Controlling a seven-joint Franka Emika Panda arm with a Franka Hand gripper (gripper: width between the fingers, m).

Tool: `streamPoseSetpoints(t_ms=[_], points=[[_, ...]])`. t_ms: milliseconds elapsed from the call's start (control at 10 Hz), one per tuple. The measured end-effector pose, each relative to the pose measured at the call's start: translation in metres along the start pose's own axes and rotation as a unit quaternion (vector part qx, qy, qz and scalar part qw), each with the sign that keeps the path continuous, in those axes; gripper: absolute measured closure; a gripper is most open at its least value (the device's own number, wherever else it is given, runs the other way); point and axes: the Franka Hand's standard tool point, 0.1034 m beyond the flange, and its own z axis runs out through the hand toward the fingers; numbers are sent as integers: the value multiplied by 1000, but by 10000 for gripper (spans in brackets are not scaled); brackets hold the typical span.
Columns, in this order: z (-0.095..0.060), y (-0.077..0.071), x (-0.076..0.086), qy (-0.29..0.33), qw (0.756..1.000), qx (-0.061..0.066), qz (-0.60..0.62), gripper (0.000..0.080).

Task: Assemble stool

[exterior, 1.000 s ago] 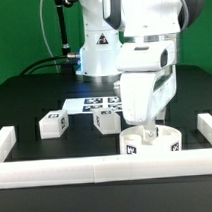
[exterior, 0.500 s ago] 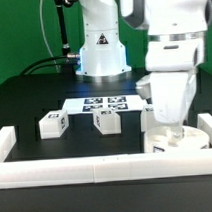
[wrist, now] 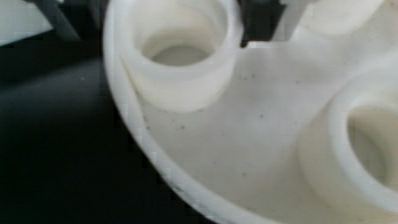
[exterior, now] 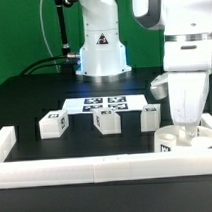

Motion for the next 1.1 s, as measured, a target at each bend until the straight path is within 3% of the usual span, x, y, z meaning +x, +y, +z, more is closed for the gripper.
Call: streamPoseSetpoints(t_ms=[100,300,400,1100], points=[[0,0,0,0,1000,0,0,478],[0,0,-1,0,1000,1,0,238],[1,-1,-1,-1,1000,2,0,178],[0,-1,-3,-2,1000,2,1,150]])
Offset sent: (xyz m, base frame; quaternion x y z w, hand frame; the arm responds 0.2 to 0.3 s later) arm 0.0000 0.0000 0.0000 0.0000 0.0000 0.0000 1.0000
